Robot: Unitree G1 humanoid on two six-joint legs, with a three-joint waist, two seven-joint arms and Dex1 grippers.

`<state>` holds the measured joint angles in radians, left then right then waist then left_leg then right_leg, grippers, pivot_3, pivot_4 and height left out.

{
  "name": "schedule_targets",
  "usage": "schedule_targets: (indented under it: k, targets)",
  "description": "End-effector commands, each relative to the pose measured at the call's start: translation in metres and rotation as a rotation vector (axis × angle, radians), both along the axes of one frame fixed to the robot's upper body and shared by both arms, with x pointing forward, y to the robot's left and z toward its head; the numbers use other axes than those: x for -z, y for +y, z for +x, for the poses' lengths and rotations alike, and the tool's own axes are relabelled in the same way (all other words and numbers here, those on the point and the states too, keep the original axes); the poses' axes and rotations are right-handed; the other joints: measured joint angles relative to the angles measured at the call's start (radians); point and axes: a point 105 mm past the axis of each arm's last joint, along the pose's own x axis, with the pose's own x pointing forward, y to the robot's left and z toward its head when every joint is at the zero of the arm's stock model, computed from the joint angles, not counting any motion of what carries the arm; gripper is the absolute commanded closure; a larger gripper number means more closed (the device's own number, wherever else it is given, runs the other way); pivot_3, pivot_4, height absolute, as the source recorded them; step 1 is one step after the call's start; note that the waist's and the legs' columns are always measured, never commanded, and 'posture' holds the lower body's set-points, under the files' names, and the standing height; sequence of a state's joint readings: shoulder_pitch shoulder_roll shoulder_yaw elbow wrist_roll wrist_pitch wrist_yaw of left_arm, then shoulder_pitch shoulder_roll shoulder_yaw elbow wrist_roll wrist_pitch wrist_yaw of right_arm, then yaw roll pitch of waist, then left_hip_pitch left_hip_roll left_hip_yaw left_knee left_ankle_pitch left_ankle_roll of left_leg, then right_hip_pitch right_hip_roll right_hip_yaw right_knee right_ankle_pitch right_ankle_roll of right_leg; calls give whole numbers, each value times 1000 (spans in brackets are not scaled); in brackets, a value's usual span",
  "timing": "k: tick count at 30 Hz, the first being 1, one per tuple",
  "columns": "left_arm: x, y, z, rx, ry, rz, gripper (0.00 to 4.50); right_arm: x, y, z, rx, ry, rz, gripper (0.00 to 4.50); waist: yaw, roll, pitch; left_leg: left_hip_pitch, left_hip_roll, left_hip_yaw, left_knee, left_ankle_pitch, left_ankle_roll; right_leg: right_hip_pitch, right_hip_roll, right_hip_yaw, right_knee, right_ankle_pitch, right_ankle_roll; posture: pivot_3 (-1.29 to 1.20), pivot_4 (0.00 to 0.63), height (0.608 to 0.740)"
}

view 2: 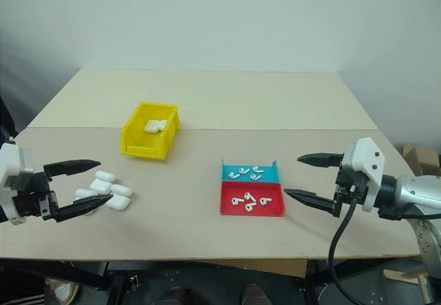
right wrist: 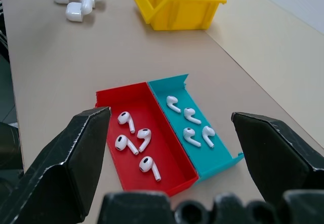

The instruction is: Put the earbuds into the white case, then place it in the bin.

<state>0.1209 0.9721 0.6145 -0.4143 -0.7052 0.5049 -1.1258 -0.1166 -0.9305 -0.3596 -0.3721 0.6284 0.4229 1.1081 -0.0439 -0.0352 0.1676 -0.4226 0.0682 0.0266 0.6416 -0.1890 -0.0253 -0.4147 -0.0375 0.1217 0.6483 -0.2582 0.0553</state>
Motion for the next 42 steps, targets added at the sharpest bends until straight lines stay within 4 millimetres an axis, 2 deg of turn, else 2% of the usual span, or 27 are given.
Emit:
schedule_targets:
  k: [1, 7, 11, 13, 15, 19, 23, 26, 29, 32, 38, 42]
  targets:
    - [-11, -2, -6, 28, -43, -1, 0, -10, 1, -2, -17, -50, -4, 59, 0, 0, 0, 0, 0, 0, 0, 0, 0, 0, 0, 0, 0, 0, 0, 0, 150, 740]
    - [-14, -1, -2, -29, -24, 7, 0, -10, 2, -2, -8, -58, 5, 59, 0, 0, 0, 0, 0, 0, 0, 0, 0, 0, 0, 0, 0, 0, 0, 0, 150, 740]
    - [-26, -1, 10, -134, -44, 17, 0, -12, 4, 4, 10, -54, 34, 59, 0, 0, 0, 0, 0, 0, 0, 0, 0, 0, 0, 0, 0, 0, 0, 0, 150, 740]
    - [-25, -1, 14, -187, 12, 143, 0, -13, 6, 8, 11, -60, 35, 59, 0, -1, 0, 0, 0, 0, 0, 0, 0, 0, 0, 0, 0, 0, 0, 0, 150, 740]
    - [-26, 0, 14, -195, 74, 171, 0, -14, 9, 11, 8, -64, 34, 59, -1, 0, 0, 0, 0, 0, 0, 0, 0, 0, 0, 0, 1, 0, 0, 0, 150, 740]
    - [-17, 22, 14, -396, 411, 266, 0, -17, 15, 10, -6, -68, 48, 59, -2, 0, 0, -1, 0, 0, -1, 0, 0, -3, 1, 0, 1, -1, 1, 0, 150, 740]
    - [-22, 26, 17, -478, 495, 245, 0, -16, 17, 9, 0, -67, 66, 59, -1, 1, 1, -2, 0, 0, -1, 0, 0, -5, 0, 1, 3, -2, 1, 0, 150, 740]
    - [-17, 34, 28, -597, 517, 225, 0, -14, 17, 9, 8, -65, 68, 59, 0, 1, 1, -2, 0, 0, -1, 0, 0, -5, 1, 0, 4, -2, 1, 0, 150, 740]
    - [-15, 34, 34, -640, 524, 201, 0, -12, 17, 9, 19, -63, 67, 59, 1, 0, 1, -2, -1, 0, -1, 0, 0, -6, 1, 1, 7, -2, 0, 0, 150, 740]
    - [-5, 36, 31, -674, 561, 293, 0, -10, 17, 8, 30, -60, 64, 59, -2, 0, 1, -2, -1, 0, 0, 0, 0, -6, 1, 1, 7, -2, 0, 0, 150, 740]
    - [26, 75, 27, -867, 722, 447, 0, -6, 20, 6, 26, -51, 64, 59, -1, 0, 1, -1, -1, 0, -1, 0, 0, -6, 1, 1, 9, -3, -1, 0, 150, 740]
    - [36, 77, 34, -886, 762, 456, 0, -6, 22, 7, 21, -48, 66, 59, 1, -1, 1, -1, -1, 0, 0, 0, 0, -6, 1, 1, 9, -3, -1, 0, 150, 740]
